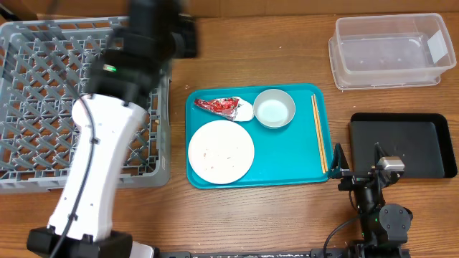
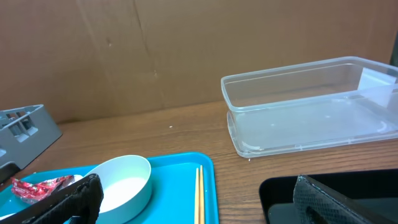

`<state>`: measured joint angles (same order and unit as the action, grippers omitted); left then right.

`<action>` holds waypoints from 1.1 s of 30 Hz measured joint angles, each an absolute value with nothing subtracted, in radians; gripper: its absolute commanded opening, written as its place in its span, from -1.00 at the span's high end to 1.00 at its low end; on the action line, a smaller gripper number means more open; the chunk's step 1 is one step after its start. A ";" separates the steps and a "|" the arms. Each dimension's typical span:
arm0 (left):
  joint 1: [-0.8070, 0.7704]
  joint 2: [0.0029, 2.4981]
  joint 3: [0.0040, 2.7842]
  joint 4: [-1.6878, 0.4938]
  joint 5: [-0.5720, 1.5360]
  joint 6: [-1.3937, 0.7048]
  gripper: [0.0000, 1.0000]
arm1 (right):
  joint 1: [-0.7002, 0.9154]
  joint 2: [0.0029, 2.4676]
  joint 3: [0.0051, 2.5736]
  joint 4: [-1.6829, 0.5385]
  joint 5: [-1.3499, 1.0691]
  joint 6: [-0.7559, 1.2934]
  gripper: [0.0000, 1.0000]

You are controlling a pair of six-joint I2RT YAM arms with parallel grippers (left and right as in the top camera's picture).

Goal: Sort waste into correct bins and load items into the dishwasher
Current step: 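Lift the paper cup out of its bowl and carry it over the rack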

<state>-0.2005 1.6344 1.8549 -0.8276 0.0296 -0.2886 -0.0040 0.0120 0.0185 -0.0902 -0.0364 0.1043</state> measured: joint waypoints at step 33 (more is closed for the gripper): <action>0.593 2.357 1.850 -0.626 1.539 -0.417 0.81 | -0.004 0.012 0.019 -0.090 -0.037 0.104 -0.99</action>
